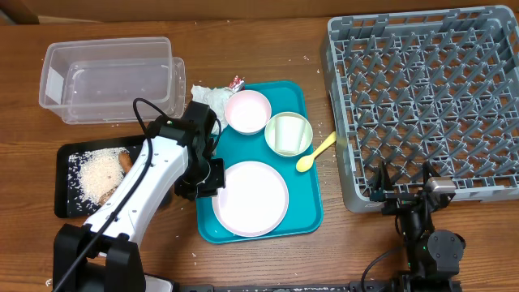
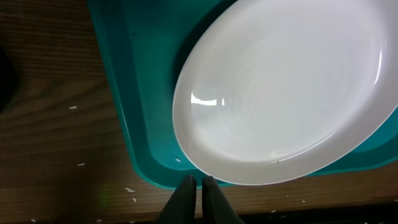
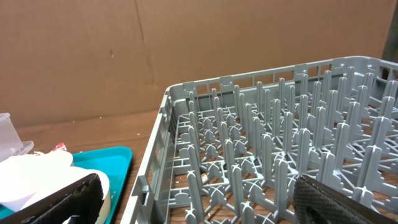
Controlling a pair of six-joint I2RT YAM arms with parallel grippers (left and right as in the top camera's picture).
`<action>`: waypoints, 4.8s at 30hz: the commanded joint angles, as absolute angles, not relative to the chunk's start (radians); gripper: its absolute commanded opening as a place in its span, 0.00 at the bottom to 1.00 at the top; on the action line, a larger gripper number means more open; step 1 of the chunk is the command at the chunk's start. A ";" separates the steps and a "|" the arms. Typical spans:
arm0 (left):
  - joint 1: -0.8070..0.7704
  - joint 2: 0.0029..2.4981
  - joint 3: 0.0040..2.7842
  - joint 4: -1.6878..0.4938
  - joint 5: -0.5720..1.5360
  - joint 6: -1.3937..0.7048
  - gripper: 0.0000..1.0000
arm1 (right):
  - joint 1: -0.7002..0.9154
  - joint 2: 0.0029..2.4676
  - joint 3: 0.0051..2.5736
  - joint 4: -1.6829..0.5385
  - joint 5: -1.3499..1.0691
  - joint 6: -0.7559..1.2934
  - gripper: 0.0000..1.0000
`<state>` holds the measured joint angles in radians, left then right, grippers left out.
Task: Sort waste into correct bins and load items into the dishwasher
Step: 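Move the left gripper up to the crumpled tissue by the pink bowl, then close the left gripper on the tissue and lift it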
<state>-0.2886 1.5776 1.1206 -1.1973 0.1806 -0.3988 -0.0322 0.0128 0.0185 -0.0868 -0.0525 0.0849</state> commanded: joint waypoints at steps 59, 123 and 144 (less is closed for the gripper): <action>-0.292 2.041 1.753 -0.973 -0.318 -0.552 0.65 | -0.033 0.003 0.008 -0.080 -0.054 0.081 1.00; -0.286 2.090 1.790 -0.995 -0.224 -0.494 0.05 | -0.033 0.003 0.008 -0.081 -0.054 0.081 1.00; -0.286 1.853 1.869 -1.066 -0.378 -0.522 0.04 | -0.033 0.003 0.008 -0.080 -0.054 0.081 1.00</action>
<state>-0.2920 1.8889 1.8488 -1.0637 -0.2630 -0.4957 -0.0319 0.0128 0.0185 -0.0872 -0.0525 0.0849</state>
